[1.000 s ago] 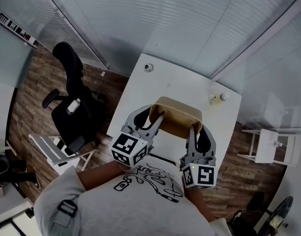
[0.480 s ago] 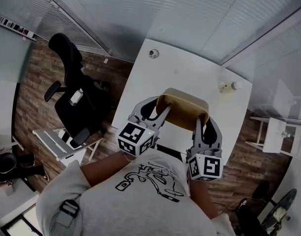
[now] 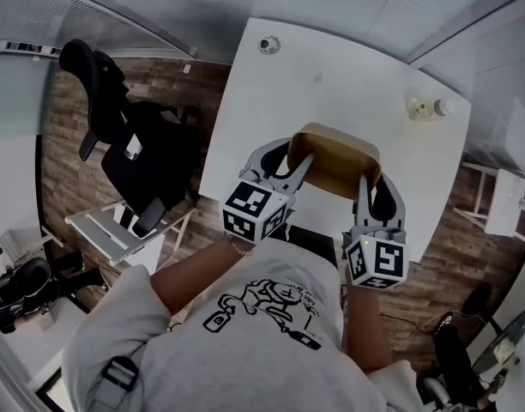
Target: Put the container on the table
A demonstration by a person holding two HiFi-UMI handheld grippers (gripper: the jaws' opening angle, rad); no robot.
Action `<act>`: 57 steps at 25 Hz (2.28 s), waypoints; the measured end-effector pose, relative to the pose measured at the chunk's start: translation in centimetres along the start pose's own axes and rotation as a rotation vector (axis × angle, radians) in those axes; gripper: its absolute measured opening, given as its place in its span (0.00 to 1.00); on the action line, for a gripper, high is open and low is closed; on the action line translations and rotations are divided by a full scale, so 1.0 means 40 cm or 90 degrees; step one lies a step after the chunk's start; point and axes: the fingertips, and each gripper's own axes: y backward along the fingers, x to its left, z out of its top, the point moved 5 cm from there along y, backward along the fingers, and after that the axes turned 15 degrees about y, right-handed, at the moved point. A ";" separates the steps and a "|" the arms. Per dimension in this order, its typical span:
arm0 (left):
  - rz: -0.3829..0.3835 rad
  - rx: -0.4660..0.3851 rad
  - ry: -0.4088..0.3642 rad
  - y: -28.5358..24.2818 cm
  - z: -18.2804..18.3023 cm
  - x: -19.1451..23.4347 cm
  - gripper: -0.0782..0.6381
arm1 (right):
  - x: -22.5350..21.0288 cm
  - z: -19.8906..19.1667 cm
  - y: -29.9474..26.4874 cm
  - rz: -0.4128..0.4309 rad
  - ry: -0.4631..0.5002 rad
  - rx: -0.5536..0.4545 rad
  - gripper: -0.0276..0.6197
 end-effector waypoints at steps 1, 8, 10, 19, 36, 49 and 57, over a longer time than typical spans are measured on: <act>0.003 0.007 0.002 -0.012 -0.016 0.018 0.30 | 0.003 -0.022 -0.015 0.002 -0.003 0.008 0.18; 0.027 0.055 0.020 -0.080 -0.101 0.082 0.30 | -0.002 -0.139 -0.077 0.021 -0.036 0.061 0.18; 0.035 0.066 0.027 -0.102 -0.122 0.103 0.30 | -0.004 -0.172 -0.100 0.029 -0.046 0.075 0.18; 0.051 0.119 0.048 -0.186 -0.241 0.184 0.30 | -0.014 -0.334 -0.185 0.047 -0.082 0.139 0.18; 0.066 0.141 0.041 -0.248 -0.311 0.236 0.30 | -0.014 -0.460 -0.248 0.066 -0.135 0.169 0.18; 0.094 0.104 0.041 -0.195 -0.274 0.252 0.31 | -0.039 -0.412 -0.209 0.028 -0.070 0.157 0.24; 0.054 0.035 0.007 -0.079 -0.148 0.146 0.30 | -0.030 -0.216 -0.118 0.027 -0.007 0.073 0.23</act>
